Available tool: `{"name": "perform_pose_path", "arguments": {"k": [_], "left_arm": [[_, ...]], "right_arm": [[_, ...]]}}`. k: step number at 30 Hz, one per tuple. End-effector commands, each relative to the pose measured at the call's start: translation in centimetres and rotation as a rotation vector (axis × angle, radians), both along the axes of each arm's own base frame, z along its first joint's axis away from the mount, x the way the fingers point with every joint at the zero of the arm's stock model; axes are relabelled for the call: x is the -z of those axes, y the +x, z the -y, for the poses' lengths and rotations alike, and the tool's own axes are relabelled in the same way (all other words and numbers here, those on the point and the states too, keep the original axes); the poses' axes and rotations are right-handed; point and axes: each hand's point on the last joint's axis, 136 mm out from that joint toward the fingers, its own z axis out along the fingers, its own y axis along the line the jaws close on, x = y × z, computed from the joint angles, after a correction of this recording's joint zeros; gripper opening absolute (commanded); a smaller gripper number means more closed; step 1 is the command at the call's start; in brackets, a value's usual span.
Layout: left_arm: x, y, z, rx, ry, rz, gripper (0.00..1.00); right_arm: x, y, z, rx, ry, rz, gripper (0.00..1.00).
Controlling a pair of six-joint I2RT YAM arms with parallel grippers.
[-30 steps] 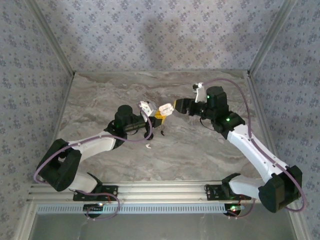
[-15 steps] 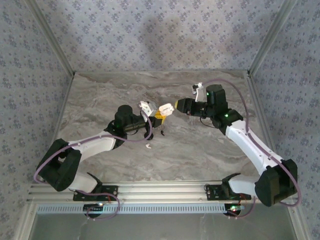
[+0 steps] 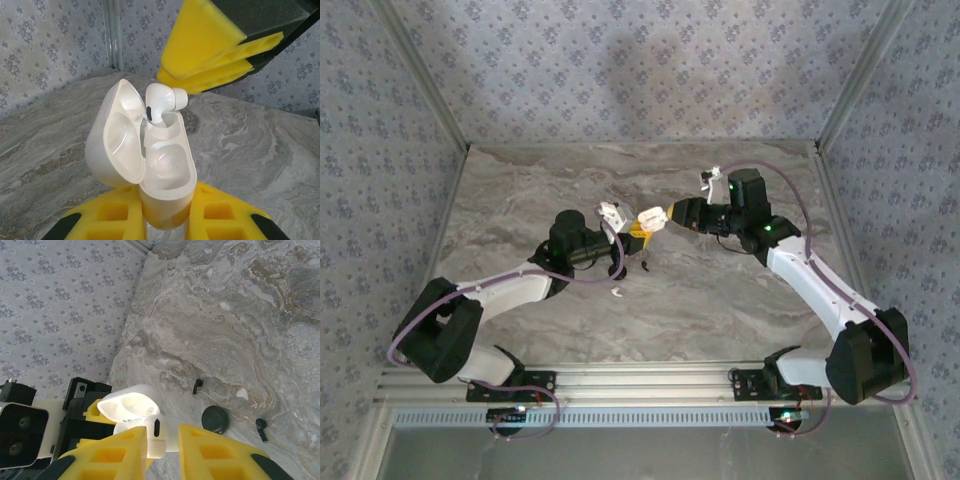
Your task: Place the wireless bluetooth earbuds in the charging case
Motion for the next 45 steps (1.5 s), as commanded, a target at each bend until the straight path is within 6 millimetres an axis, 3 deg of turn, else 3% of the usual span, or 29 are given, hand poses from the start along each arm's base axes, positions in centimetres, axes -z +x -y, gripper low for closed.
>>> {"name": "perform_pose_path", "arguments": {"k": [1,24,45], "left_arm": [[-2.8,0.2,0.5,0.009,-0.049,0.053,0.08],[-2.6,0.3,0.4,-0.002,-0.043,0.046,0.08],[-2.9,0.1,0.3,0.004,-0.043,0.045,0.08]], "right_arm": [[0.4,-0.3,-0.6,-0.028,0.014,-0.021,0.23],[0.1,-1.2,-1.9,-0.075,0.016,-0.008,0.17],[0.8,-1.0,-1.7,-0.027,-0.053,-0.025,0.24]]}}
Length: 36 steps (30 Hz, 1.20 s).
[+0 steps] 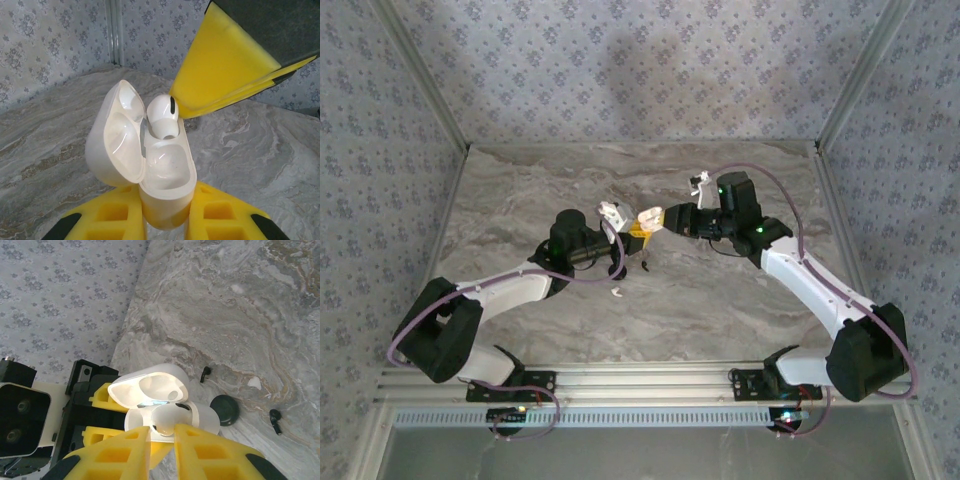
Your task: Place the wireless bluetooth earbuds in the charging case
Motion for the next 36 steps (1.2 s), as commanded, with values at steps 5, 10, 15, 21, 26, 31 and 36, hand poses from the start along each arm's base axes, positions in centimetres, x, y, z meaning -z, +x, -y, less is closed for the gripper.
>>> {"name": "perform_pose_path", "arguments": {"k": [5,10,15,21,26,31,36], "left_arm": [[-3.0,-0.1,0.4,0.014,-0.047,0.060,0.08],[-2.9,-0.2,0.3,0.014,-0.042,0.062,0.08],[-2.7,-0.3,0.3,0.020,-0.034,0.063,0.08],[-2.6,-0.5,0.4,0.031,-0.025,0.070,0.08],[-2.7,-0.5,0.4,0.035,-0.024,0.072,0.08],[-2.8,-0.6,0.4,0.037,-0.025,0.072,0.08],[-2.8,-0.6,0.2,0.028,-0.020,0.072,0.08]], "right_arm": [[-0.3,0.3,0.5,0.039,-0.043,-0.006,0.29],[-1.1,0.0,1.1,0.031,-0.076,0.044,0.32],[-1.1,0.0,1.9,0.052,-0.139,0.038,0.33],[-0.4,0.3,1.6,0.045,-0.187,0.020,0.38],[-0.2,0.6,0.9,0.027,-0.176,0.019,0.42],[0.4,0.9,1.0,0.032,-0.197,0.011,0.42],[2.2,1.0,1.6,0.063,-0.243,-0.026,0.41]]}}
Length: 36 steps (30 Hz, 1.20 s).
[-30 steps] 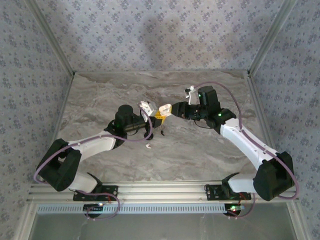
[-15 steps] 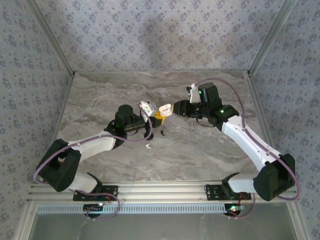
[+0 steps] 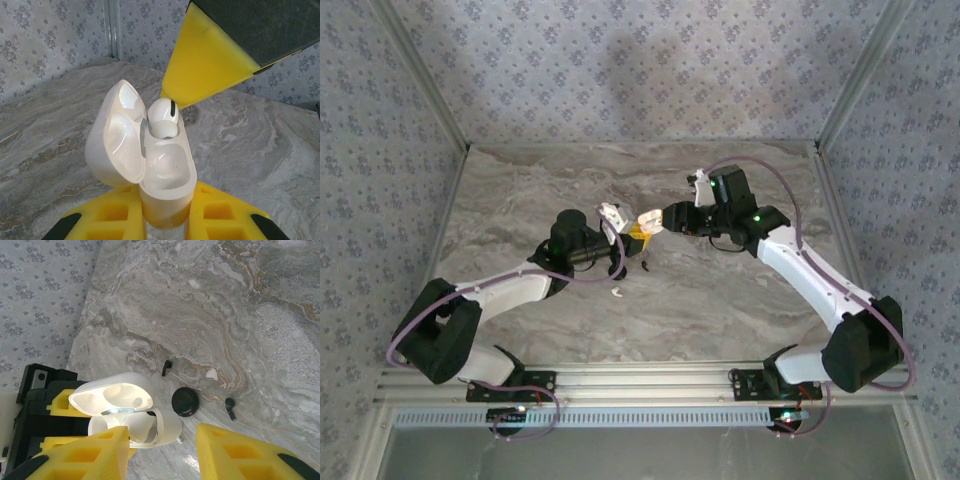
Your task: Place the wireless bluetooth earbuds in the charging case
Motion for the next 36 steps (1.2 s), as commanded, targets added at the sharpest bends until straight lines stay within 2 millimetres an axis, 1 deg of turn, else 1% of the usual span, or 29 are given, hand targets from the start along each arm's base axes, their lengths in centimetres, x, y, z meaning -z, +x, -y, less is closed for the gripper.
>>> {"name": "perform_pose_path", "arguments": {"k": [1,6,8,10,14,19,21,24,27,33,36], "left_arm": [[-3.3,-0.4,0.2,0.018,-0.043,0.089,0.08],[-3.0,-0.4,0.2,0.017,-0.036,0.084,0.08],[-2.8,-0.3,0.1,0.007,-0.033,0.077,0.08],[-2.4,0.2,-0.1,-0.024,-0.027,0.066,0.08],[-1.1,0.9,-0.5,-0.064,0.007,0.033,0.08],[-0.2,2.0,-1.5,-0.115,0.022,-0.014,0.08],[0.1,2.6,-2.1,-0.144,0.028,-0.043,0.08],[1.0,3.9,-3.7,-0.211,0.037,-0.126,0.07],[1.4,4.5,-5.4,-0.262,0.029,-0.167,0.07],[1.7,4.9,-8.1,-0.345,0.061,-0.214,0.07],[1.9,5.6,-9.9,-0.429,0.059,-0.267,0.06]], "right_arm": [[1.2,0.2,0.6,0.027,-0.058,-0.017,0.41],[2.0,0.2,1.5,0.065,-0.100,-0.030,0.41],[2.0,0.1,1.7,0.070,-0.106,-0.030,0.41],[1.9,0.0,1.9,0.075,-0.109,-0.029,0.41],[2.0,-0.1,2.1,0.104,-0.099,-0.030,0.42],[2.9,-0.3,2.0,0.132,-0.094,-0.041,0.42],[3.2,-0.4,2.0,0.139,-0.110,-0.049,0.42],[3.8,-0.6,2.0,0.147,-0.130,-0.070,0.42],[4.5,-0.9,1.5,0.140,-0.144,-0.094,0.42],[5.1,-1.3,-0.3,0.089,-0.158,-0.128,0.42],[5.3,-1.3,-1.2,0.068,-0.172,-0.147,0.42]]}}
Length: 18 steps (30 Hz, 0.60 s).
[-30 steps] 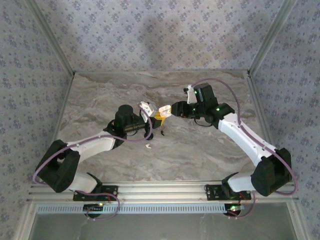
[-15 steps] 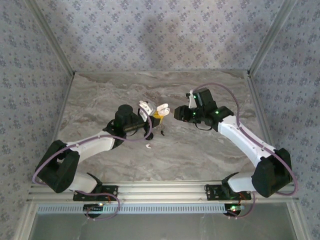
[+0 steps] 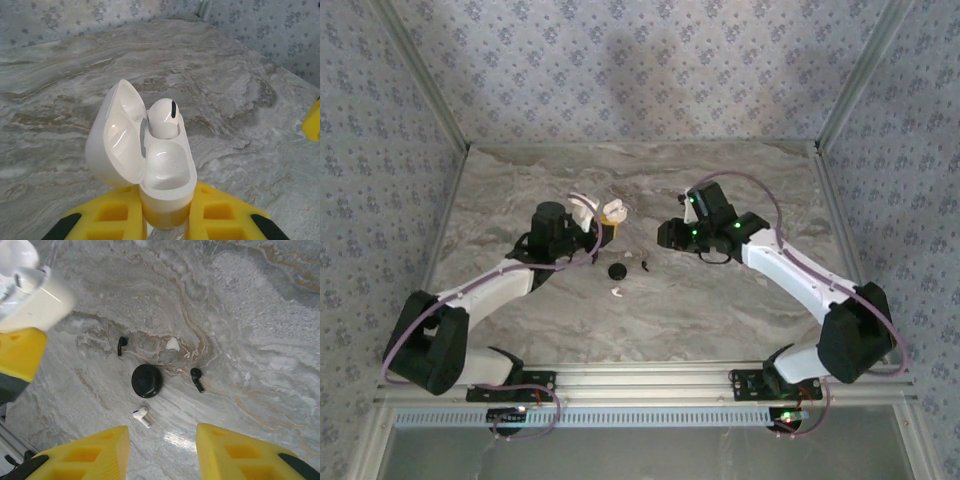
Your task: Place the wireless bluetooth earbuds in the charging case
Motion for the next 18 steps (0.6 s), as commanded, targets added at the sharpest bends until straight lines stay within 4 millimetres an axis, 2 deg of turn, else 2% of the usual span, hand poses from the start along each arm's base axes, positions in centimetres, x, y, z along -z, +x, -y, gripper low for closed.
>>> {"name": "perform_pose_path", "arguments": {"k": [1,3,4,7,12,18], "left_arm": [[-0.8,0.8,-2.2,-0.103,-0.025,-0.050,0.06],[-0.8,1.0,-3.3,-0.146,-0.039,-0.073,0.06],[-0.9,1.0,-3.8,-0.161,-0.044,-0.076,0.06],[-1.3,0.8,-4.8,-0.192,-0.045,-0.066,0.06],[-1.0,0.7,-6.5,-0.257,-0.021,-0.101,0.06],[-0.4,0.1,-7.3,-0.289,-0.011,-0.132,0.06]], "right_arm": [[-0.5,0.0,-0.8,-0.009,-0.019,-0.020,0.41],[0.4,-0.3,-1.0,-0.015,-0.054,-0.032,0.41],[-0.3,0.1,-1.3,-0.019,-0.058,-0.018,0.42],[0.6,-0.2,-1.7,-0.036,-0.101,-0.045,0.41],[2.9,-1.0,-1.9,-0.051,-0.176,-0.147,0.42],[5.8,-1.4,-3.2,-0.090,-0.228,-0.244,0.41]]}}
